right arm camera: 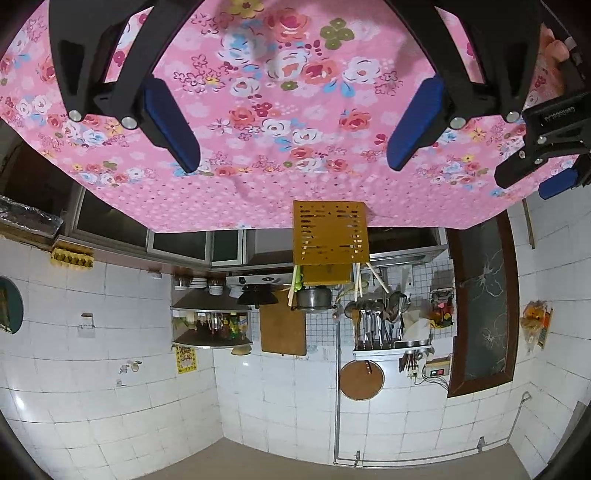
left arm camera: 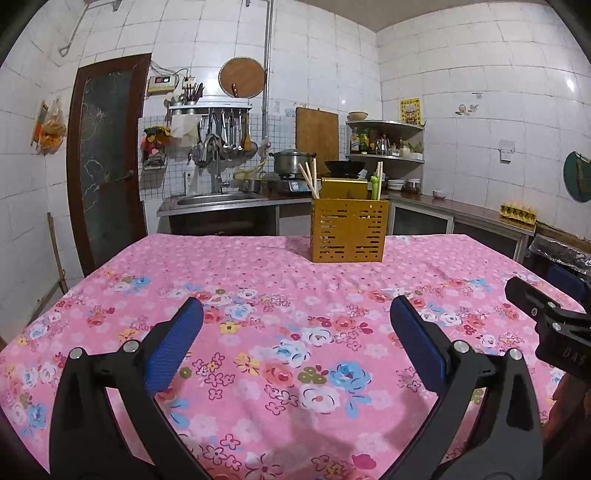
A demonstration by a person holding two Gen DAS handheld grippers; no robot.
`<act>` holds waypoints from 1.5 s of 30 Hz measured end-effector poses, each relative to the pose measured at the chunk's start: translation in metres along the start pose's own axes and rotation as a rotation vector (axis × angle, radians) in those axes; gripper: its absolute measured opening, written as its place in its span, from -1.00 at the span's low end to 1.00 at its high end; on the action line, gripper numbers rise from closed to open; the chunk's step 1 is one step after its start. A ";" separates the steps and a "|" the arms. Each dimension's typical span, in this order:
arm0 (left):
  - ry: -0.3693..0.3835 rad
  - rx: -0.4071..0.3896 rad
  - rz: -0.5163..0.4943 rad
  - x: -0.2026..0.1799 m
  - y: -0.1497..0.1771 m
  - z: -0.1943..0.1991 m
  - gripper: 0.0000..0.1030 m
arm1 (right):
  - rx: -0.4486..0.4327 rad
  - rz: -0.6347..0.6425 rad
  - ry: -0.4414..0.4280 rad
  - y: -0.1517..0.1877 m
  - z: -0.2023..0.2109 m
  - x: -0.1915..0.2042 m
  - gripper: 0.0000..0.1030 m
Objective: Organize utensils
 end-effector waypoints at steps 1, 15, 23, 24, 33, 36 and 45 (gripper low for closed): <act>0.003 -0.001 -0.005 -0.001 0.000 0.000 0.90 | -0.001 0.001 0.001 0.000 0.000 0.000 0.92; 0.013 -0.006 -0.013 -0.007 0.002 0.003 0.90 | -0.010 0.020 0.021 0.000 0.003 0.003 0.92; 0.011 -0.001 -0.003 -0.006 0.003 0.003 0.90 | -0.012 0.023 0.023 0.000 0.003 0.005 0.92; 0.011 -0.003 -0.005 -0.007 0.003 0.003 0.90 | -0.013 0.022 0.023 0.000 0.004 0.005 0.92; 0.014 -0.009 -0.012 -0.006 0.002 0.003 0.90 | -0.018 0.024 0.027 -0.001 0.005 0.003 0.92; 0.014 -0.009 -0.013 -0.007 0.002 0.003 0.90 | -0.014 0.021 0.025 -0.001 0.005 0.002 0.92; 0.015 -0.011 -0.013 -0.008 0.002 0.003 0.90 | -0.014 0.022 0.026 -0.002 0.005 0.000 0.92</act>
Point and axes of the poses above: each gripper's, at about its wrist camera, not at the fingertips, and z roughly against the way its jaws point, x to its left, y to its underside, the point moved 5 cm from there along -z, roughly the way its jaws point, and after that the axes turned 11 degrees about z, right-handed, at the moved point
